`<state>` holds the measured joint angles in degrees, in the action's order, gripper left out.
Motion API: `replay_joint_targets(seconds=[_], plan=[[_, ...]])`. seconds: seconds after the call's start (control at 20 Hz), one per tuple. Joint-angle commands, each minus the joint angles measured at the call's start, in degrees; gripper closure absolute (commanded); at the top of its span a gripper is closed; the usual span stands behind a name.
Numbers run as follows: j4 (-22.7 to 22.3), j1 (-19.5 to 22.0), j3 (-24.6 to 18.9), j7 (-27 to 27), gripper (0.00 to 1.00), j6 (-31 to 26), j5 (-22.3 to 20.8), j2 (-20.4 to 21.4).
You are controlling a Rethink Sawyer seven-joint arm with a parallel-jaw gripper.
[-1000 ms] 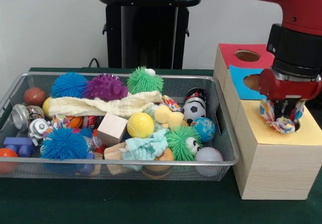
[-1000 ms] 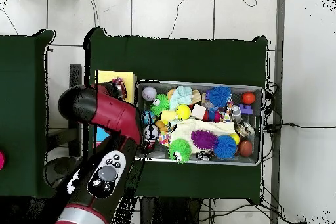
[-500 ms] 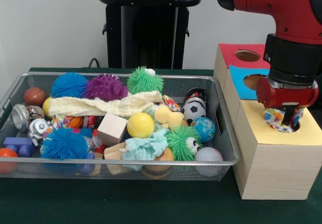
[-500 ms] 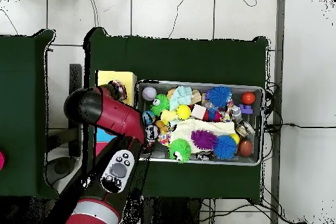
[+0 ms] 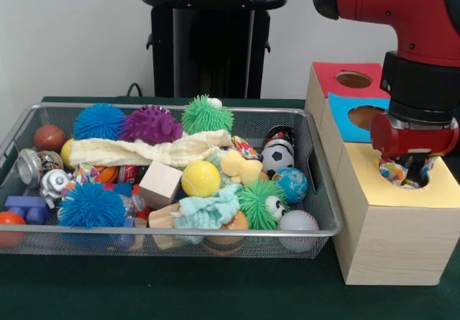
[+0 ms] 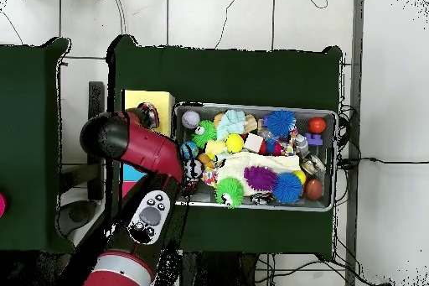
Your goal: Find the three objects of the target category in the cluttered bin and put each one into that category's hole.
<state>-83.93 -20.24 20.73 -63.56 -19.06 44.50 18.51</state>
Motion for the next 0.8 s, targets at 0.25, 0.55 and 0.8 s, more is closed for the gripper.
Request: replay_joint_targets(seconds=[0.25, 0.55, 0.8], plan=[[4.8, -1.1, -4.0, -18.1, 1.00, -0.1, -0.8, -9.0], [14.3, -2.6, 3.1, -22.5, 1.00, -5.1, 0.0, -16.1], [17.4, -2.7, 5.7, -24.3, 1.00, -7.7, -0.2, -18.5]])
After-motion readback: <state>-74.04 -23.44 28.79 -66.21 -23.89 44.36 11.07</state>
